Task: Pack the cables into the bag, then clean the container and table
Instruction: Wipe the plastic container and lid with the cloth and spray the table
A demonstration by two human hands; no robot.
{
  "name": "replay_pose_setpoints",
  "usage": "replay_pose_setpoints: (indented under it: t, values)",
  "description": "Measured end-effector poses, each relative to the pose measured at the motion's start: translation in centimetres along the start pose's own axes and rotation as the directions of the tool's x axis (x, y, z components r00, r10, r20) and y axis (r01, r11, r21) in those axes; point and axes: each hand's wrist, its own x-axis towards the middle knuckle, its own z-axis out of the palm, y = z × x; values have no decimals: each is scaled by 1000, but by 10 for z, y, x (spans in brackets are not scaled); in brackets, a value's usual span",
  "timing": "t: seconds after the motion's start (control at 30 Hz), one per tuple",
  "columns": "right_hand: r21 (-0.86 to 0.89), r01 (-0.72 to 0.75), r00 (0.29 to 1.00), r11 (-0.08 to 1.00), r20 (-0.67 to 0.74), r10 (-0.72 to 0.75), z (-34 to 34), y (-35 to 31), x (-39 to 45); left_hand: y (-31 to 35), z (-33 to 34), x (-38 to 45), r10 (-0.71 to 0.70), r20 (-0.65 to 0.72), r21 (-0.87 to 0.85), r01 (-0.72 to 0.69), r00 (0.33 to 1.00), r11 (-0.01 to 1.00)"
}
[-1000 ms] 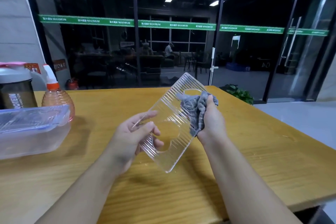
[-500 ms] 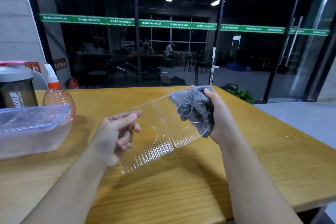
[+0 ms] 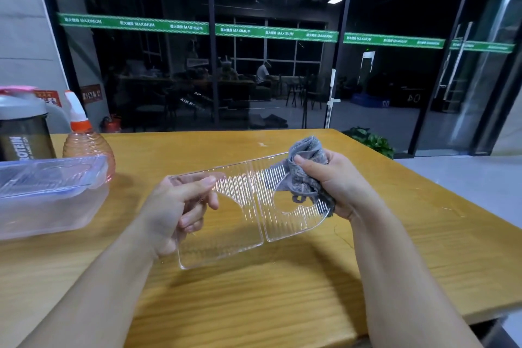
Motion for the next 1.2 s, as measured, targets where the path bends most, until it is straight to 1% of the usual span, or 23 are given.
replay_pose_setpoints:
  t: [0.17,0.27,0.4,0.43,0.47,0.57,0.63,0.7,0.77,0.87,0.9,1.0,1.07,1.2]
  values:
    - [-124,15,990,992,-141,-32,11,3,2,-1,-2,1,0,-19,4,0,1000,1000]
    - [-234,10,960,972,-270,-74,11,6,7,-2,0,0,-3,-4,-15,3,1000,1000]
    - [-297,45,926,954,-346,-152,16,10,7,-2,1,1,9,-9,-22,-9,1000,1000]
    - [-284,64,913,957,-370,-171,18,10,7,-2,1,1,18,-19,-24,-18,1000,1000]
    - [-231,76,900,970,-402,-166,19,11,8,-2,1,1,27,-30,-28,-28,999,999]
    - [70,61,887,996,-461,-22,19,6,8,-1,2,0,56,-46,-51,-58,997,997]
    - [194,73,889,978,-458,25,15,6,8,-1,4,0,72,-53,-71,-76,996,995]
    - [264,83,899,961,-435,42,13,9,8,-2,5,0,91,-73,-88,-97,993,991]
    - [336,53,926,940,-370,80,13,11,8,-1,5,-1,113,-105,-108,-124,988,986]
    - [486,-18,969,874,-206,135,18,10,8,1,5,-2,146,-175,-169,-176,974,970]
    - [504,-47,981,862,-140,136,22,10,8,1,6,-1,152,-196,-188,-190,969,964]
    - [437,-136,991,889,62,121,39,15,6,0,9,-1,167,-216,-213,-214,962,953]
    - [397,-128,991,909,91,100,47,18,6,0,10,-1,173,-206,-197,-214,963,957]
    - [410,-141,989,901,101,109,53,20,4,-2,12,-1,144,-150,-139,-165,978,976]
